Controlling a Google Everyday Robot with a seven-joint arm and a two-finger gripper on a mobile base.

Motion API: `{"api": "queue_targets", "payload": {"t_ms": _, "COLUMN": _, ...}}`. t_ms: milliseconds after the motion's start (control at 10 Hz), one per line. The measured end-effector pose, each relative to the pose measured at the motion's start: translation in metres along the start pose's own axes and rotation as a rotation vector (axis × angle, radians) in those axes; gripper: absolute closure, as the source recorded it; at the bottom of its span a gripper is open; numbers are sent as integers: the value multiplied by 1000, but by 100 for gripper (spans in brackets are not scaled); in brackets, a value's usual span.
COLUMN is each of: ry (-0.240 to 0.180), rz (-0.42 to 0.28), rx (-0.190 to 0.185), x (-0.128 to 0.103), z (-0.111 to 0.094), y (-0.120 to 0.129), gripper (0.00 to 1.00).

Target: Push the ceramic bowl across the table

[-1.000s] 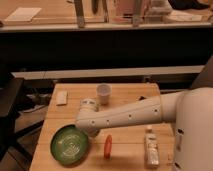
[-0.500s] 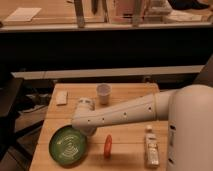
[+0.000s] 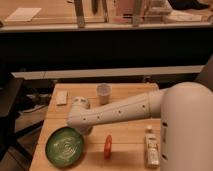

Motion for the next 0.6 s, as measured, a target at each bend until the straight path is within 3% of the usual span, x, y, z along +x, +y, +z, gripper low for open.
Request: {"api": "queue_targets", "payload": {"t_ms": 600, "ry": -17, "rz": -68, "rx": 3, "x": -13, "z": 2, "y": -22, "gripper": 99}}
